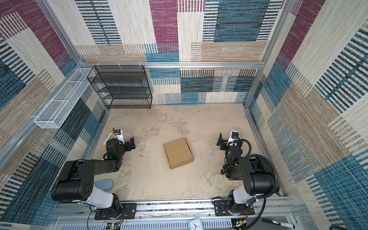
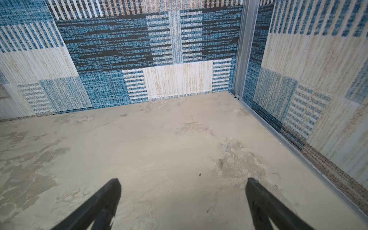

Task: Assemble paper box
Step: Reset both arms

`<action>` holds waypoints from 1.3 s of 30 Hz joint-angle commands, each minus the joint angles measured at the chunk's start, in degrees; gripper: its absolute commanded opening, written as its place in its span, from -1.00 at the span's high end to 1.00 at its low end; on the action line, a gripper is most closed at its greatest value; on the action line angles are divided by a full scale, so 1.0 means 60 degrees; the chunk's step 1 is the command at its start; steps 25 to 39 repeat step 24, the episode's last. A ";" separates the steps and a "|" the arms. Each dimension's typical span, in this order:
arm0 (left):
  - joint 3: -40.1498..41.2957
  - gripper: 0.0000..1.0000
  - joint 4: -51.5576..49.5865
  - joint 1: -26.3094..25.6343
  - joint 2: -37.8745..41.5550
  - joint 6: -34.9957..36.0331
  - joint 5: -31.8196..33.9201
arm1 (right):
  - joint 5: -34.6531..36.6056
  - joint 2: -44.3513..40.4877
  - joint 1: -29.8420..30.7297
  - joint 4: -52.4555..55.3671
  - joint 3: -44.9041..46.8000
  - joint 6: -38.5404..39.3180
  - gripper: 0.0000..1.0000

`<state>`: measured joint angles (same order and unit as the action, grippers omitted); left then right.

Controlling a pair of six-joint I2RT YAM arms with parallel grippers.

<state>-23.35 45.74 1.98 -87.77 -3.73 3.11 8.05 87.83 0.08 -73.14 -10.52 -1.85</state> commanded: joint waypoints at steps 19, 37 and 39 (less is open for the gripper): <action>-0.0092 -0.99 0.0292 -0.0135 -0.0048 0.0386 0.0505 | 0.0020 0.0028 0.0031 -0.0334 -0.0101 0.0132 -1.00; -0.0092 -0.99 0.0295 -0.0136 -0.0049 0.0385 0.0506 | -0.0024 -0.0037 0.0017 -0.0441 -0.0007 0.0135 -1.00; -0.0092 -0.99 0.0295 -0.0136 -0.0049 0.0385 0.0506 | -0.0024 -0.0037 0.0017 -0.0441 -0.0007 0.0135 -1.00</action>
